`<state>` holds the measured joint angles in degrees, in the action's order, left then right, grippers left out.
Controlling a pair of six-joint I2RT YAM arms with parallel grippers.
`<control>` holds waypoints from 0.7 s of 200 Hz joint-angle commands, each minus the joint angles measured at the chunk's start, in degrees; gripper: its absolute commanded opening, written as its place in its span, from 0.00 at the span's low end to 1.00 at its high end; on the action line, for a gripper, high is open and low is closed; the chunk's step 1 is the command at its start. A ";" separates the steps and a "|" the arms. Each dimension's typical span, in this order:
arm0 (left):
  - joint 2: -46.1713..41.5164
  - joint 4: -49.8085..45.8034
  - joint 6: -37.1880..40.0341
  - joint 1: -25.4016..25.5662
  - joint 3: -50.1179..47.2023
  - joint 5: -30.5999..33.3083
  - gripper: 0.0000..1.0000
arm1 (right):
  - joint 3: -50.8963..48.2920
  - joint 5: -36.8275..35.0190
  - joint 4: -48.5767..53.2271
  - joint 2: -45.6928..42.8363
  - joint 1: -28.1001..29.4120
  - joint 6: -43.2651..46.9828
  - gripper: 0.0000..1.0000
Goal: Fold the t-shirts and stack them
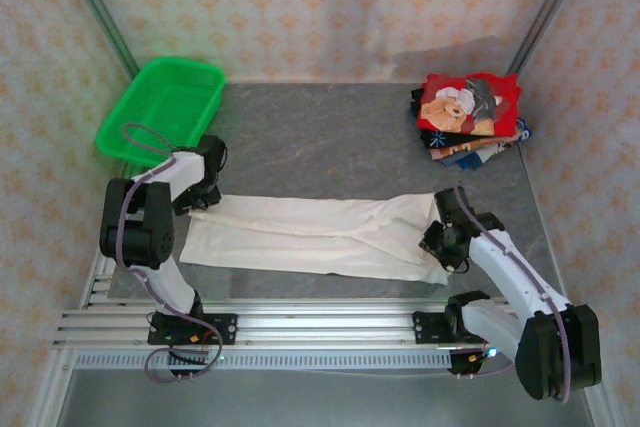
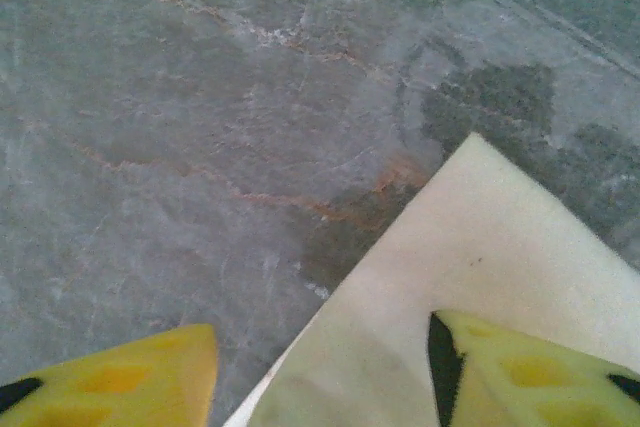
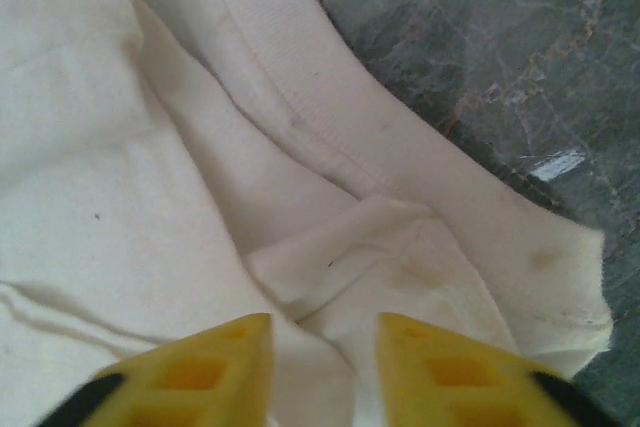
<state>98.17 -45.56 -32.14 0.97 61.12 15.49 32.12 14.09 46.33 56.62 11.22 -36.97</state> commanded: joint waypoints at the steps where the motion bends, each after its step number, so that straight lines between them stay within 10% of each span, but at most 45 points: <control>1: -8.80 -4.06 -6.18 0.21 1.97 0.58 0.65 | 3.68 -0.18 2.76 -2.73 0.35 1.07 0.48; 49: -14.56 2.03 -6.98 7.84 5.96 -9.76 0.68 | 11.78 9.08 -3.62 -1.72 0.36 8.09 0.71; 140: -4.36 19.58 -4.61 18.19 2.72 -31.34 0.62 | 20.62 20.95 -10.34 24.65 6.26 16.77 0.58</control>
<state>93.23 -31.09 -37.87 16.86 65.12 -10.41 50.43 34.24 36.01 79.77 15.18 -24.01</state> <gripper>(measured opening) 0.629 0.591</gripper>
